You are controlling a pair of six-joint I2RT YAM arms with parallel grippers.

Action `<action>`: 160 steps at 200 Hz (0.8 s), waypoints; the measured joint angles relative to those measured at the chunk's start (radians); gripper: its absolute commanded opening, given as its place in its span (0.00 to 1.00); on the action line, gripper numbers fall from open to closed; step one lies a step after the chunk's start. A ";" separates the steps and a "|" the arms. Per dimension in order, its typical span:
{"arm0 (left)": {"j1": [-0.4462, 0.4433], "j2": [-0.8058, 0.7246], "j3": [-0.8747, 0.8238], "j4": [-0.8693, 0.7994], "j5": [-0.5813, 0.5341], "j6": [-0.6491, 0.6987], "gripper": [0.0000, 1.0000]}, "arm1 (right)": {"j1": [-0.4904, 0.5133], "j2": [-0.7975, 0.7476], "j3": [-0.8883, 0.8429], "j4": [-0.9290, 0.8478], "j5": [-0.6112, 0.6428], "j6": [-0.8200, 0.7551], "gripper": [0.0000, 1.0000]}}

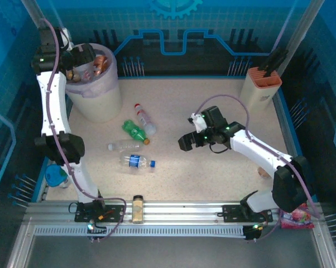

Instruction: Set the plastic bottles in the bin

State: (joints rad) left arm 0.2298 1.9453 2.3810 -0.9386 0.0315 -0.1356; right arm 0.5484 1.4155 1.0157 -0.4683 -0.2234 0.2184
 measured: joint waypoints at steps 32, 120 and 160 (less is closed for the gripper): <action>-0.077 -0.140 -0.142 0.002 -0.061 0.008 0.99 | 0.128 0.050 0.036 0.016 0.081 -0.067 1.00; -0.269 -0.557 -0.782 0.145 0.026 -0.150 0.99 | 0.407 0.356 0.195 0.129 0.105 -0.275 0.94; -0.261 -0.637 -0.951 0.182 0.063 -0.230 0.99 | 0.448 0.480 0.265 0.208 0.085 -0.299 0.91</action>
State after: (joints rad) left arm -0.0315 1.3079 1.4303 -0.7563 0.0948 -0.3660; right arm 0.9962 1.8950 1.2804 -0.2604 -0.1387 -0.0803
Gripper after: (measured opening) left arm 0.992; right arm 0.918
